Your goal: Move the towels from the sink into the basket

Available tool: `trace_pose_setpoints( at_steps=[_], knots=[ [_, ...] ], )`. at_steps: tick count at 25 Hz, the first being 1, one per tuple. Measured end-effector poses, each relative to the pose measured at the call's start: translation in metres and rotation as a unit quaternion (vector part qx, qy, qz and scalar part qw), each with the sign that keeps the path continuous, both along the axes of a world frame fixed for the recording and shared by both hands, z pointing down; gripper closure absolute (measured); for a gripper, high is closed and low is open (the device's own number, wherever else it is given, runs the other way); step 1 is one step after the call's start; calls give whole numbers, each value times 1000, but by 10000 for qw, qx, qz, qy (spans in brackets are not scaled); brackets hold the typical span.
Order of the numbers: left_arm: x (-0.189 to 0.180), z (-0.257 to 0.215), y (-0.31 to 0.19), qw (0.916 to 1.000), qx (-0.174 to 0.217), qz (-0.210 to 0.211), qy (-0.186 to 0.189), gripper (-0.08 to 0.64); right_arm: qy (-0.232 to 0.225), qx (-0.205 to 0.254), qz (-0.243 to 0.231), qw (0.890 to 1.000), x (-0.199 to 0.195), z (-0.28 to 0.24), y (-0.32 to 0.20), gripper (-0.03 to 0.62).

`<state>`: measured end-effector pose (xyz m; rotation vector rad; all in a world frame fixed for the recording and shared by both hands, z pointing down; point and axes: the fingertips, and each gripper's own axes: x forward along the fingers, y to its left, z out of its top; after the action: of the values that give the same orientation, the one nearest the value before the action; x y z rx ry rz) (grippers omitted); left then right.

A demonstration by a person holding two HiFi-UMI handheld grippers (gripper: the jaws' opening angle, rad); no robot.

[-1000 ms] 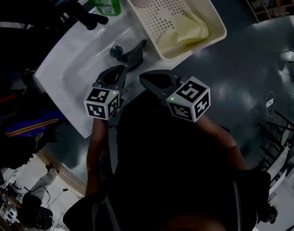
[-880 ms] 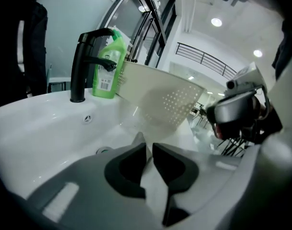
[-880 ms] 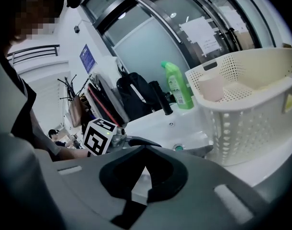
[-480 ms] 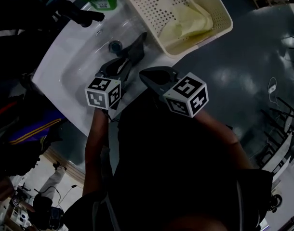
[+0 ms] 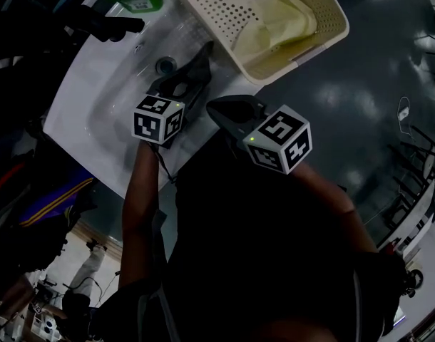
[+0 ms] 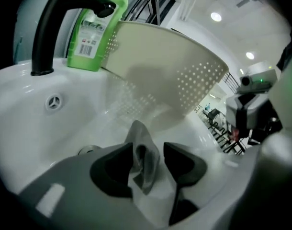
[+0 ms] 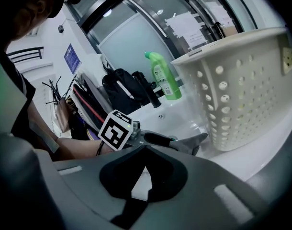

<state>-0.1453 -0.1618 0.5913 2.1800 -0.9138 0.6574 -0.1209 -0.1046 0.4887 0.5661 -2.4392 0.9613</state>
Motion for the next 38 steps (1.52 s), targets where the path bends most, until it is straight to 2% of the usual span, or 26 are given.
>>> trace_pose_setpoints(
  at_steps=[7, 11, 14, 16, 20, 27, 38],
  knots=[
    [8, 14, -13, 9996, -92, 235, -113, 360, 47, -71, 113, 9999, 4, 4, 0, 594],
    [12, 18, -11, 9988, -183, 415, -175, 424, 45, -70, 134, 9999, 5, 4, -1, 592],
    [11, 19, -8, 9983, -231, 489, -213, 515, 31, -63, 113, 9999, 5, 2, -1, 593],
    [9, 17, -7, 9984, -241, 469, -213, 531, 21, -52, 90, 9999, 5, 1, 0, 592],
    [2, 5, -6, 9994, -148, 252, -173, 535, -6, -19, 3, 10000, 5, -1, 1, 593],
    [-12, -35, -1, 9992, 274, -276, -114, 535, -71, 103, -293, 9995, 3, -10, 8, 592],
    [-22, -90, 32, 9943, 676, -766, -315, 535, -285, 459, -741, 9958, 4, -37, 15, 592]
  ],
)
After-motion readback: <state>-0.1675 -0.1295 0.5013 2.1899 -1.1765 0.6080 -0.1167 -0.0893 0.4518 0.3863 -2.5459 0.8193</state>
